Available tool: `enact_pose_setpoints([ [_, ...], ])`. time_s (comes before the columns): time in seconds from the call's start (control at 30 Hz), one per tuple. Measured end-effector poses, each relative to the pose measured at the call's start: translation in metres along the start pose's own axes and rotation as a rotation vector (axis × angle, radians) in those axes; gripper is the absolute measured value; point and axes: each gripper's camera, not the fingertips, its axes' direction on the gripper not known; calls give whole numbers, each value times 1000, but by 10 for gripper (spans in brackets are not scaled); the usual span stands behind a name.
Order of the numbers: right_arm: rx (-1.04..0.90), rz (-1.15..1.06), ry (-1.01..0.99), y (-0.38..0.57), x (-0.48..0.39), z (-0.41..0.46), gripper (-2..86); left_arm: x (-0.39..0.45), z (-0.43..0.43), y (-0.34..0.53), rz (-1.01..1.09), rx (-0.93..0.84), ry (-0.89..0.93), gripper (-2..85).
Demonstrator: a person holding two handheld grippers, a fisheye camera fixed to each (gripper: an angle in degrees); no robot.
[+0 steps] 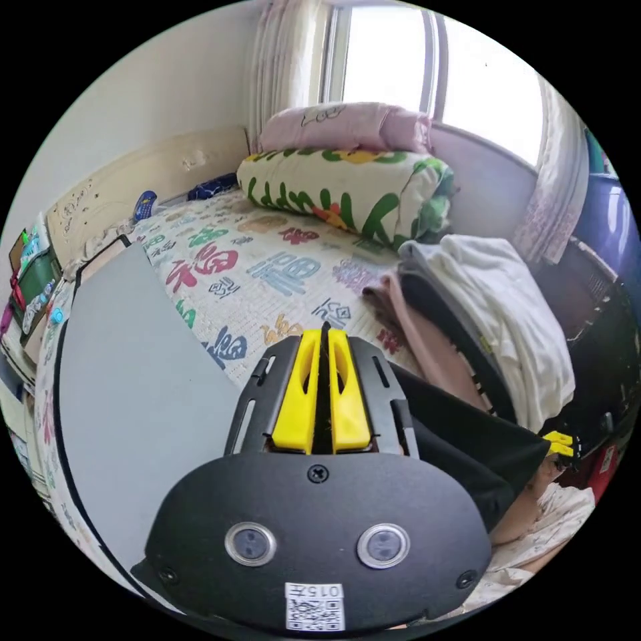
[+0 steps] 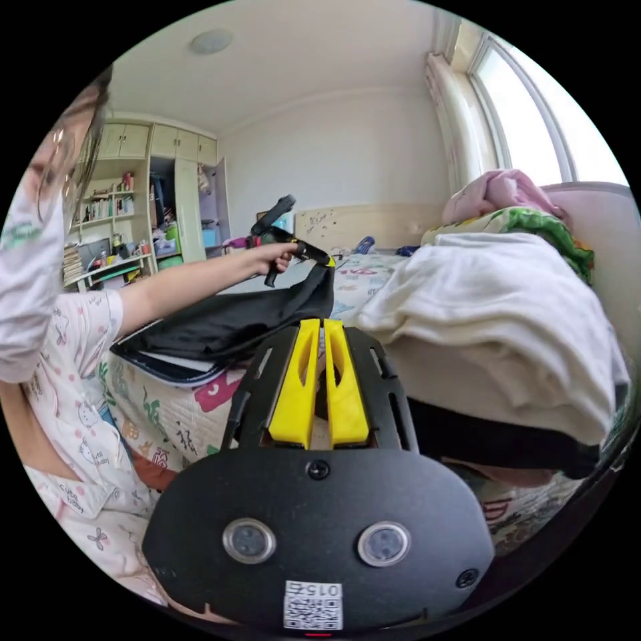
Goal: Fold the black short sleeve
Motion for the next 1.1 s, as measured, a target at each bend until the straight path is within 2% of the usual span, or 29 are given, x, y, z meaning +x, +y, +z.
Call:
enact_pose_setpoints([
  [0.13,107,-42,-3,-41,-10,-63,1,-3,-58,20,-39,207,136,10],
  [0.27,148,-80,-325,-90,-41,-80,2,-45,-131,80,-92,394,228,8],
  [0.4,8,-199,-614,-106,-121,-17,2,-126,-188,183,-159,488,255,4],
  [0.43,-29,-206,-650,-103,-134,-3,2,-138,-193,200,-166,488,256,3],
  [0.5,-235,-226,-757,-87,-188,59,2,-183,-199,265,-201,453,259,1],
  [0.6,-441,-277,-770,-52,-248,124,3,-221,-193,337,-228,389,188,-1],
  [0.7,-516,-265,-793,-19,-276,156,3,-248,-169,387,-249,249,142,-2],
  [0.83,-498,-279,-790,6,-287,159,3,-258,-152,425,-237,190,101,0],
  [1.03,-422,-423,-676,52,-309,142,4,-233,-130,438,-152,89,-12,3],
  [1.1,-393,-434,-657,65,-310,136,4,-223,-131,447,-205,99,-211,11],
])
